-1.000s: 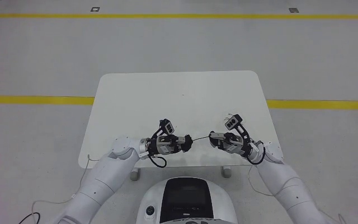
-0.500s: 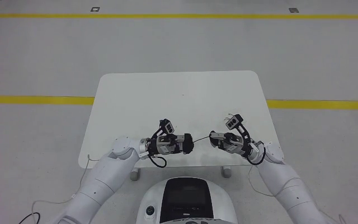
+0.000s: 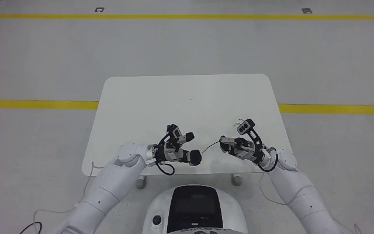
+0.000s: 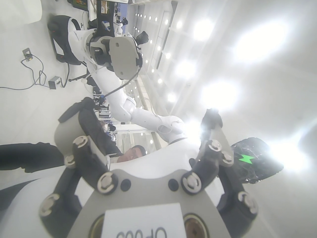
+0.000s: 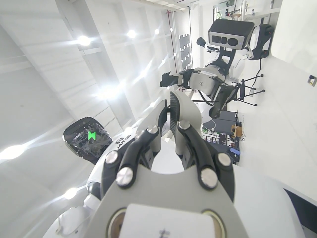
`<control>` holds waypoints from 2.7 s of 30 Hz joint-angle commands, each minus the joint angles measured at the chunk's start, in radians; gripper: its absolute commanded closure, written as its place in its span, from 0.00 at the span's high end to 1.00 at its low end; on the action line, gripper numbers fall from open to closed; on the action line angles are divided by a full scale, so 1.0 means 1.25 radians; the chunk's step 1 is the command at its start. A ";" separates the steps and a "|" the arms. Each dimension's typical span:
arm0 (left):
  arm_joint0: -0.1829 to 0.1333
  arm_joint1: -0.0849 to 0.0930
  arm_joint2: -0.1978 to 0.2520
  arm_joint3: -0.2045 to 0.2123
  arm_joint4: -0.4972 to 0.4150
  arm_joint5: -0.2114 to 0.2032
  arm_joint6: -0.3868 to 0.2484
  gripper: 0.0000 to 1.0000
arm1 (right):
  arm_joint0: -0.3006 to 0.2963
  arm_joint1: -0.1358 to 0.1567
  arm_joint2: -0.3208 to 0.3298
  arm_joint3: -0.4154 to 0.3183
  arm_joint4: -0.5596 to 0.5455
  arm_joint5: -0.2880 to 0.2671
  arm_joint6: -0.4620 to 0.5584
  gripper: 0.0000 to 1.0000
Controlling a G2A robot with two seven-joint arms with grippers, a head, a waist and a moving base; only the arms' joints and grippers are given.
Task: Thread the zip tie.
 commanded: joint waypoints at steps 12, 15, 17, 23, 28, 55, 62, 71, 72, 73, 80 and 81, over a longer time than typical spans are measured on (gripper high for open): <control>0.000 -0.014 0.051 -0.022 0.069 -0.113 0.163 1.00 | -0.021 -0.007 -0.011 -0.043 0.023 -0.023 -0.025 0.00; -0.003 -0.016 0.056 -0.020 0.076 -0.123 0.177 1.00 | -0.014 -0.009 -0.019 -0.037 0.015 -0.022 -0.031 0.00; -0.003 -0.016 0.056 -0.020 0.076 -0.123 0.177 1.00 | -0.014 -0.009 -0.019 -0.037 0.015 -0.022 -0.031 0.00; -0.003 -0.016 0.056 -0.020 0.076 -0.123 0.177 1.00 | -0.014 -0.009 -0.019 -0.037 0.015 -0.022 -0.031 0.00; 0.001 -0.018 0.067 -0.031 0.088 -0.128 0.204 1.00 | -0.026 -0.012 -0.017 -0.061 0.019 -0.038 -0.074 0.00; -0.031 -0.041 0.127 0.003 0.084 -0.167 0.246 1.00 | -0.015 -0.027 -0.027 -0.038 0.051 -0.053 -0.069 0.00; -0.034 -0.042 0.130 0.008 0.079 -0.169 0.244 1.00 | -0.014 -0.029 -0.031 -0.037 0.032 -0.045 -0.077 0.00; -0.035 -0.040 0.119 0.015 0.074 -0.173 0.243 1.00 | -0.012 -0.025 -0.025 -0.037 -0.019 -0.032 -0.089 0.00; -0.034 -0.039 0.117 0.015 0.075 -0.174 0.244 1.00 | -0.013 -0.024 -0.022 -0.039 -0.030 -0.031 -0.088 0.00; -0.034 -0.038 0.115 0.015 0.077 -0.174 0.245 1.00 | -0.014 -0.022 -0.019 -0.040 -0.038 -0.030 -0.088 0.00; -0.029 -0.034 0.103 0.012 0.096 -0.175 0.262 1.00 | -0.027 -0.013 0.003 -0.057 -0.090 -0.029 -0.093 0.00; -0.028 -0.033 0.102 0.011 0.098 -0.174 0.264 0.99 | -0.028 -0.012 0.005 -0.059 -0.096 -0.028 -0.094 0.00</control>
